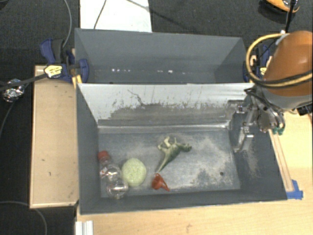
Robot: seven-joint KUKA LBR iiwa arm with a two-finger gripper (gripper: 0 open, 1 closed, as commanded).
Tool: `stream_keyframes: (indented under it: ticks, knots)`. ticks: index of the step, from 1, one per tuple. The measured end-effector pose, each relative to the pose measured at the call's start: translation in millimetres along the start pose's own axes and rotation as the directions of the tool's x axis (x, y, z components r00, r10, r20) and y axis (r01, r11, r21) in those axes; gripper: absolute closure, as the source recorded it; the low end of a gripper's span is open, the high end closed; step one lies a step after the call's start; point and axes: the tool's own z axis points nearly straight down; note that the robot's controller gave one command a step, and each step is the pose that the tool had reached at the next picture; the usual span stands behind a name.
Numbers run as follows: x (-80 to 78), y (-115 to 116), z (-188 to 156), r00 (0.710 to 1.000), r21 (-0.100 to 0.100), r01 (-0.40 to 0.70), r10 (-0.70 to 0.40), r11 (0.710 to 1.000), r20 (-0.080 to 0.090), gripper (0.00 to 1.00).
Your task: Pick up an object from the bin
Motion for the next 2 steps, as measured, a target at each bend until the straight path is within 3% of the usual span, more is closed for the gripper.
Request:
stream_keyframes:
  ticks: [1, 2]
  knots:
    - [-1.5, 0.5, -4.7, 1.0, 0.001, 0.004, -0.004, 1.0, 0.008, 1.0]
    - [-1.5, 0.5, -4.7, 1.0, 0.001, 0.005, -0.005, 1.0, 0.008, 1.0]
